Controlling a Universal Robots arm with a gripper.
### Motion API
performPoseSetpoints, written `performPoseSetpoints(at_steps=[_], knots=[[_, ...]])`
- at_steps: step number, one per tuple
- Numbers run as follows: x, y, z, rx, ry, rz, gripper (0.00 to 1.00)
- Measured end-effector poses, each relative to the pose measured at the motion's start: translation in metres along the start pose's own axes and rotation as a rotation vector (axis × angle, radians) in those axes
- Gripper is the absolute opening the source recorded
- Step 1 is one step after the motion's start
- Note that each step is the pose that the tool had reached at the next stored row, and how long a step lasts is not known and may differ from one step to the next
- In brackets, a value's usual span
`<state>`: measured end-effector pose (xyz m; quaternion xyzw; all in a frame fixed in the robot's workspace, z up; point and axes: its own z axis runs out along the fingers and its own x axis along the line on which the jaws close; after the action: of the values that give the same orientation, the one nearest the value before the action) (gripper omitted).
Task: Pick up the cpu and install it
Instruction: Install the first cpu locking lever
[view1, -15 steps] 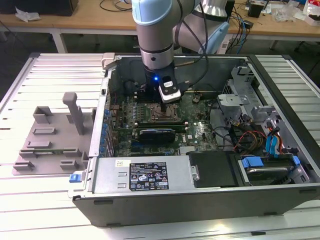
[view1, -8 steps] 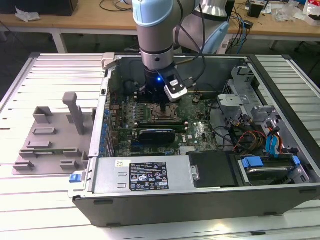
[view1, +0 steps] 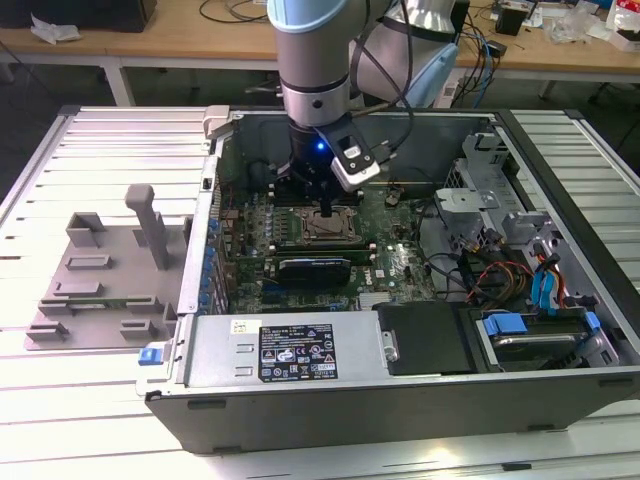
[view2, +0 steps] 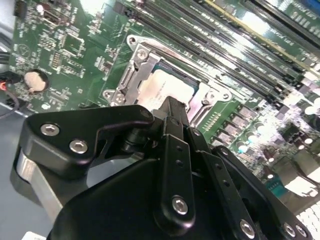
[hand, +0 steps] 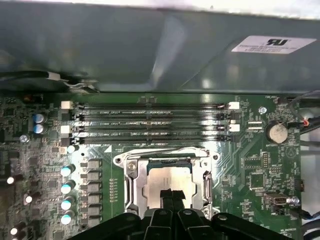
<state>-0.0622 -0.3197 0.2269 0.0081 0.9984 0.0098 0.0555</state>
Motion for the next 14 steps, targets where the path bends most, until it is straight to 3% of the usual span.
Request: performPoseSetpoints(at_steps=[1, 5, 14], knots=[[-0.0016, 0.0000, 0.0002, 0.0043, 0.0164, -0.002, 0.11], [-0.0100, -0.0007, 0.0010, 0.0033, 0.0306, -0.018, 0.11], [-0.0124, -0.0045, 0.0009, 0.0032, 0.0372, -0.019, 0.11]])
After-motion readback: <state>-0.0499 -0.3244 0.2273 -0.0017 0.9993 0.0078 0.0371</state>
